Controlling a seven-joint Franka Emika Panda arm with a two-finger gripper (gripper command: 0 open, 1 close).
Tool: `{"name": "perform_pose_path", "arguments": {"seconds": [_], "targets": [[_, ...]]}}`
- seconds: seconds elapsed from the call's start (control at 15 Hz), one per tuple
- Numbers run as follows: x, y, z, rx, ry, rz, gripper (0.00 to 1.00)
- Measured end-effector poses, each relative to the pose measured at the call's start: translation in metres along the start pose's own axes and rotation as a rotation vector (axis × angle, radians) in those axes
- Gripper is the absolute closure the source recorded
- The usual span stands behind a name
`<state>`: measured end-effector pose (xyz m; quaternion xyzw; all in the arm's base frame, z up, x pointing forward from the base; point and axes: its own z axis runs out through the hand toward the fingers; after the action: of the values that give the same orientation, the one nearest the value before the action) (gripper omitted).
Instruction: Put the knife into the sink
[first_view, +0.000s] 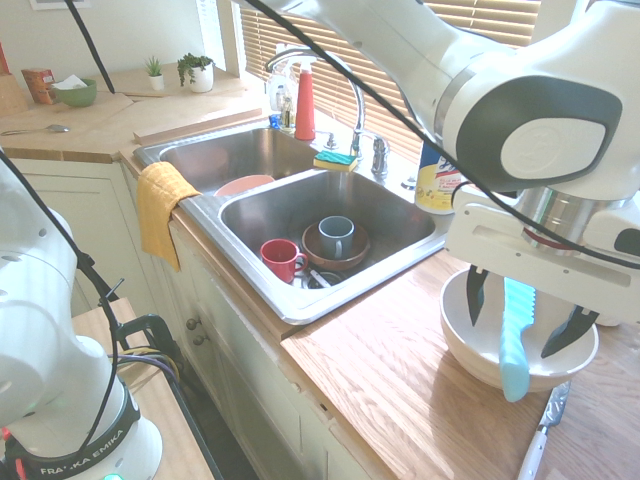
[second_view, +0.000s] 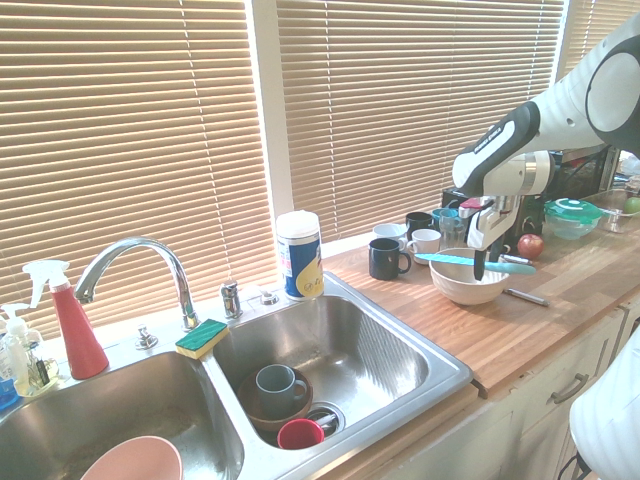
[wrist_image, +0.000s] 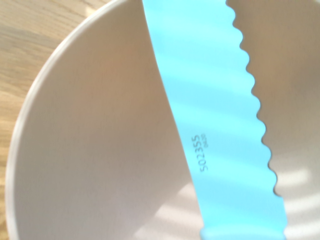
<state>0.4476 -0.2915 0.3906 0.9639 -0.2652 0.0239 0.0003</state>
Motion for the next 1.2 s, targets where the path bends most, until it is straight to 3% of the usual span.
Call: {"name": "perform_pose_path", "arguments": {"seconds": [1.2], "targets": [[-0.003, -0.011, 0.001, -0.007, 0.017, -0.018, 1.00]]}}
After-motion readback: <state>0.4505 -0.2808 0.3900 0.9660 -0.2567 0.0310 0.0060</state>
